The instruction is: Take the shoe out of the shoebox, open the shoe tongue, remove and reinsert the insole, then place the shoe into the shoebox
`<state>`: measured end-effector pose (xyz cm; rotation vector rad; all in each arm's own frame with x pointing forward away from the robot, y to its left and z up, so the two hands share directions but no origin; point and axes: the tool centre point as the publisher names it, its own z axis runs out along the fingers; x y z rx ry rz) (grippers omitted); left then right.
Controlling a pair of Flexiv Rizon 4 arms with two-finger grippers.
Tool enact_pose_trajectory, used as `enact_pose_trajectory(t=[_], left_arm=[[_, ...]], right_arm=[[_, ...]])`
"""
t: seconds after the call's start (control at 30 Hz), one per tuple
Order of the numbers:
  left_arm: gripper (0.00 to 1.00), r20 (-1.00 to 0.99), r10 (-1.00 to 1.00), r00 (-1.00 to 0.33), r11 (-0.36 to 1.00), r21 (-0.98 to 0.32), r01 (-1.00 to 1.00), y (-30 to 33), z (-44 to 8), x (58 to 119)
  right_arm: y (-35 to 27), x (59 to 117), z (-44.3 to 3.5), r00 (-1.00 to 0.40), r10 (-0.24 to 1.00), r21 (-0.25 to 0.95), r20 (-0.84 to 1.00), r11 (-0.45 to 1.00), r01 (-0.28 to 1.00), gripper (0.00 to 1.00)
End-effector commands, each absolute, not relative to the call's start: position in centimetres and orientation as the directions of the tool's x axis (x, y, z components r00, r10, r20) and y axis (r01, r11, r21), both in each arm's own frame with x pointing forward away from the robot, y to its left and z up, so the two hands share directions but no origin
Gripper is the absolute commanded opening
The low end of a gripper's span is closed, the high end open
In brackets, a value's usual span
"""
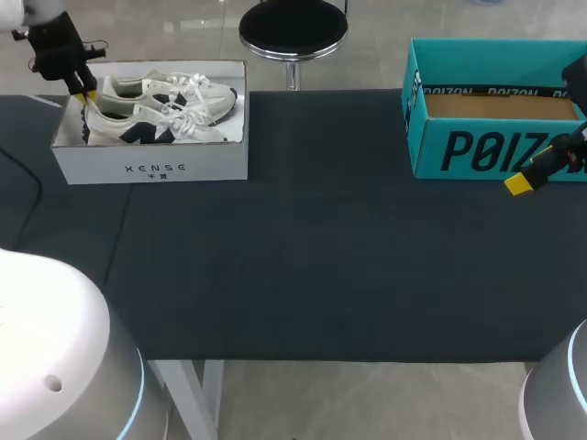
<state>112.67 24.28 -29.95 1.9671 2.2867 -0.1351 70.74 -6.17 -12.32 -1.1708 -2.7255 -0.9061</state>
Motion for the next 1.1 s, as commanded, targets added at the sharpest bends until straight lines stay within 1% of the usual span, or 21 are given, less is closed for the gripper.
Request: enact_pose_trajectory(t=[0.03,0.53,0.67,0.73,0.87,1.1], left_arm=[[0.0,-0.159,0.976,-0.147,0.151,0.016,0.988,24.2,-29.0,112.5],[0.0,-0.224,0.962,-0.154,0.17,0.055,0.984,23.7,-24.9,113.5],[0.0,-0.256,0.954,-0.157,0.182,0.075,0.98,22.8,-22.1,113.9],[0.0,-0.233,0.959,-0.16,0.187,0.101,0.977,22.3,-20.9,113.9],[0.0,-0.265,0.952,-0.154,0.193,0.125,0.973,21.4,-16.8,113.5],[0.0,-0.317,0.936,-0.155,0.198,0.111,0.974,19.9,-11.8,112.2]], right_arm=[[-6.1,71.0,-12.4,-0.714,0.651,0.494,0.257,0.547,0.676,1.0],[-6.1,71.0,-12.4,-0.714,0.651,0.494,0.257,0.547,0.676,1.0],[-6.1,71.0,-12.4,-0.714,0.651,0.494,0.257,0.547,0.676,1.0],[-6.1,71.0,-12.4,-0.714,0.651,0.494,0.257,0.547,0.676,1.0],[-6.1,71.0,-12.4,-0.714,0.651,0.494,0.257,0.547,0.676,1.0],[-6.1,71.0,-12.4,-0.714,0.651,0.494,0.257,0.547,0.676,1.0]])
